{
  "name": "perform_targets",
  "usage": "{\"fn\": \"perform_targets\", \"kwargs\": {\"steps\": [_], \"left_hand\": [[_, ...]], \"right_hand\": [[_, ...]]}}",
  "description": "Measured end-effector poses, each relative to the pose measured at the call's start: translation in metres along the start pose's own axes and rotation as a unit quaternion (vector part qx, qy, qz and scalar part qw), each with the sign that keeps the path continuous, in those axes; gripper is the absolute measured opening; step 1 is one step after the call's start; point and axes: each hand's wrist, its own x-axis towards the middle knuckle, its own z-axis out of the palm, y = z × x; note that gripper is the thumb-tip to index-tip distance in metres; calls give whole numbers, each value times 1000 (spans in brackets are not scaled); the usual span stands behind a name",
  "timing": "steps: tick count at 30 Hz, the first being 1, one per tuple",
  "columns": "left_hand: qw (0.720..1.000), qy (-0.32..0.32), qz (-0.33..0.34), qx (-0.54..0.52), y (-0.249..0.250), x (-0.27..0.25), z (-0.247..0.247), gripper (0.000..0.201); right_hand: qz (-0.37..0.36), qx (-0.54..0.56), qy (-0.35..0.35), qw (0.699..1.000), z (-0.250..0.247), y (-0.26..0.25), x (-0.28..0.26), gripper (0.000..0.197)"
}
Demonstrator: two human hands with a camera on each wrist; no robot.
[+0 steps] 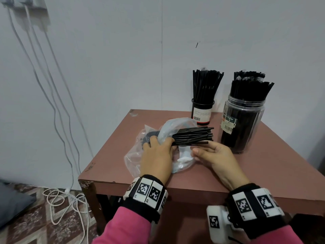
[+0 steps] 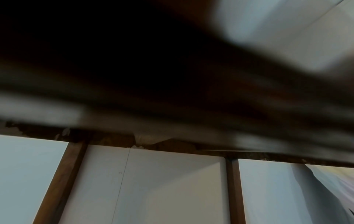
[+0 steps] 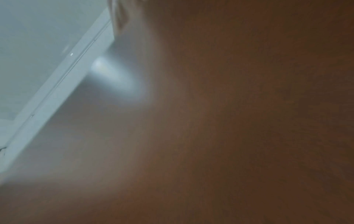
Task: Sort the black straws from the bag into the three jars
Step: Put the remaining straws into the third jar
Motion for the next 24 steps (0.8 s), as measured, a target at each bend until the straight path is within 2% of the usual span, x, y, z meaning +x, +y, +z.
{"fn": "perform_targets", "kwargs": {"steps": [3, 6, 11, 13, 15, 18, 20, 24], "left_hand": [[1000, -6, 1, 6, 1, 0, 0, 31], [1000, -16, 3, 12, 0, 1, 0, 31], [1000, -15, 4, -6, -1, 1, -1, 36], [1000, -12, -2, -14, -2, 0, 0, 34], [1000, -13, 1, -17, -2, 0, -1, 33], [1000, -16, 12, -11, -1, -1, -2, 32], [1000, -17, 12, -14, -1, -1, -2, 32], [1000, -17, 8, -6, -2, 0, -1, 33]], "right_hand": [[-1, -29, 1, 1000, 12, 4, 2, 17], [-39, -45, 54, 997, 29, 10, 4, 4], [-67, -31, 178, 981, 37, 22, 11, 17], [-71, 9, 207, 976, 33, 23, 11, 19], [-70, 34, 178, 981, 32, 22, 8, 17], [-64, -11, 123, 990, 36, 23, 6, 10], [-65, -9, 127, 990, 37, 25, 7, 10], [-71, 12, 178, 981, 35, 24, 7, 17]]}}
